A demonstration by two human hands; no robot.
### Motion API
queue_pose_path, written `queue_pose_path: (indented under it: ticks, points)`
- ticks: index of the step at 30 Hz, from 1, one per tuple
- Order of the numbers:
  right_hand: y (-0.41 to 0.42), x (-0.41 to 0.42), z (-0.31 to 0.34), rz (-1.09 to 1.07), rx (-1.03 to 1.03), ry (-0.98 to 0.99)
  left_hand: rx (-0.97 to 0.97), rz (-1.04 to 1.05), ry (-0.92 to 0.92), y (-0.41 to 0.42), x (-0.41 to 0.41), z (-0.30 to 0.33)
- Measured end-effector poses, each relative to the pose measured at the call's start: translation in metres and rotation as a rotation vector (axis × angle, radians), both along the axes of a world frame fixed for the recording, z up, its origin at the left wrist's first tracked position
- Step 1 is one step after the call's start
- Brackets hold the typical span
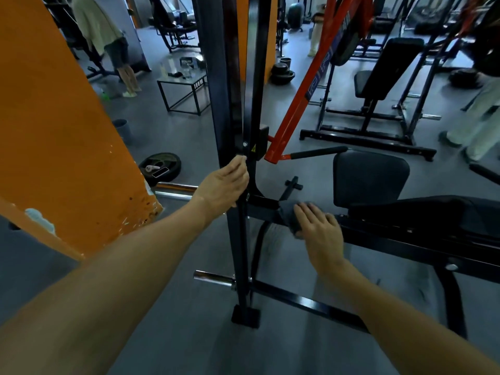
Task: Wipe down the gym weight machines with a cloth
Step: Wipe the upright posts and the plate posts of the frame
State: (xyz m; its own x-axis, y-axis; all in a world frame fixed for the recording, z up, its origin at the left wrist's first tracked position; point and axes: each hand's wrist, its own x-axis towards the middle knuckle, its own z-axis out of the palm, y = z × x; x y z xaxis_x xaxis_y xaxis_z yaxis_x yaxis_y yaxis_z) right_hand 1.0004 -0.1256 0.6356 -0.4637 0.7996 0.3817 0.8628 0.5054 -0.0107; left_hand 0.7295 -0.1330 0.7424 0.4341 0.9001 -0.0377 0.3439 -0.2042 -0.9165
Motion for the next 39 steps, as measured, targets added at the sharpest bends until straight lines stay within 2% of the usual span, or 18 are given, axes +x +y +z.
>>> queue_pose_path:
  ticks: [4, 7, 15, 17, 21, 28, 31, 35, 39]
  points:
    - [0.001, -0.009, 0.009, -0.056, -0.016, -0.085, 0.008, -0.011, 0.036, -0.001, -0.004, -0.005]
    - [0.004, -0.033, 0.008, -0.044, 0.048, -0.13, 0.003, -0.016, 0.021, 0.001, -0.006, -0.006]
    - [0.006, -0.131, -0.011, 0.007, 0.194, 0.059, 0.022, -0.004, 0.032, 0.003, -0.009, -0.009]
    - [0.005, -0.133, -0.016, -0.009, 0.202, 0.081, 0.021, 0.009, 0.03, 0.001, -0.009, -0.007]
    - [0.005, -0.108, -0.016, 0.012, 0.138, 0.005, -0.015, 0.062, 0.017, -0.003, 0.007, -0.002]
    - [-0.008, 0.021, -0.015, -0.129, 0.095, -0.026, -0.238, 0.235, -0.338, -0.02, 0.049, -0.036]
    - [-0.014, 0.063, -0.013, -0.217, 0.072, -0.041, -0.246, 0.285, -0.457, -0.024, 0.057, -0.047]
    - [-0.011, 0.045, -0.014, -0.261, 0.034, -0.017, -0.268, 0.298, -0.525, -0.024, 0.057, -0.048]
    - [-0.004, -0.024, -0.017, -0.159, 0.079, -0.016, -0.273, 0.309, -0.627, -0.027, 0.06, -0.053]
